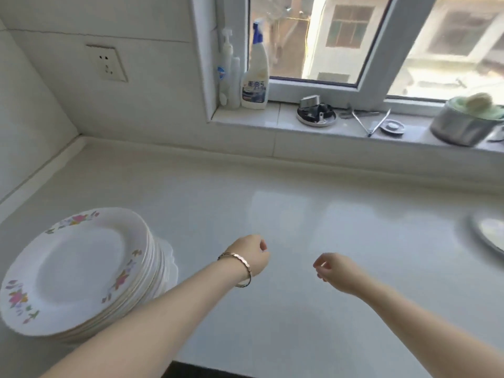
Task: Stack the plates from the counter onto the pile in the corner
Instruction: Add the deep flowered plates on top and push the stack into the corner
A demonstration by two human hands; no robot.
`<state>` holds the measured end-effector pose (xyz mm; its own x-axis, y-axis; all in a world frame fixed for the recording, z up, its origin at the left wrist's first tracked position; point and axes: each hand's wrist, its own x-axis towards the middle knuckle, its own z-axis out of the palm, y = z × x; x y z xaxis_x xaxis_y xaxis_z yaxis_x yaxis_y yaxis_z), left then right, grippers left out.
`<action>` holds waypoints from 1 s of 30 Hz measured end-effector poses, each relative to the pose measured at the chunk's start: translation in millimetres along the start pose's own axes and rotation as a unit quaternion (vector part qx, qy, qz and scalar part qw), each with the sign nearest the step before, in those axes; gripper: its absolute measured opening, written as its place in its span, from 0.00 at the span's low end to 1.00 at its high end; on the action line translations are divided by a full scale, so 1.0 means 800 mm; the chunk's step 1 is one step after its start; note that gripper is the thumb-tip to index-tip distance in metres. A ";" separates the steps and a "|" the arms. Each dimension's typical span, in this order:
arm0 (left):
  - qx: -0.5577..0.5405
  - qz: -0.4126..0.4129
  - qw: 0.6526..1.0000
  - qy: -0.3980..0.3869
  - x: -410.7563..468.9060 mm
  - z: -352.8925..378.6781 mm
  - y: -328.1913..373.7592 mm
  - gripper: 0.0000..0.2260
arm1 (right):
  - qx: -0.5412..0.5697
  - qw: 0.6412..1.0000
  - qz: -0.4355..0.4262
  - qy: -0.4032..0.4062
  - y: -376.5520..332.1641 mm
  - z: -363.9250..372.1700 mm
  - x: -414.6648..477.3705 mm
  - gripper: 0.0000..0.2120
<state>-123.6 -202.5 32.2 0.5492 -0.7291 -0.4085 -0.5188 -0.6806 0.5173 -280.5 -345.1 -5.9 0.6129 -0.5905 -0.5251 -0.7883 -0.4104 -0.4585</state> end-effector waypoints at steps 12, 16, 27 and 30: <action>0.139 0.081 0.982 -0.100 0.096 0.223 0.291 0.10 | 0.047 0.983 0.134 0.120 0.354 -0.162 -0.057 0.13; 0.163 0.076 0.976 -0.125 0.110 0.284 0.364 0.06 | 0.029 0.962 0.182 0.199 0.473 -0.203 -0.064 0.15; 0.184 0.003 0.975 -0.121 0.135 0.337 0.413 0.05 | 0.031 0.897 0.401 0.185 0.643 -0.246 -0.049 0.21; 0.154 -0.027 0.981 -0.116 0.139 0.331 0.406 0.06 | 0.017 0.892 0.401 0.206 0.659 -0.246 -0.050 0.20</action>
<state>-404.9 -523.9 -44.3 0.4366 -0.6633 -0.6078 -0.6860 -0.6826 0.2521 -731.8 -674.9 -85.5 -0.2262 -0.8927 -0.3897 -0.9577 0.2770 -0.0787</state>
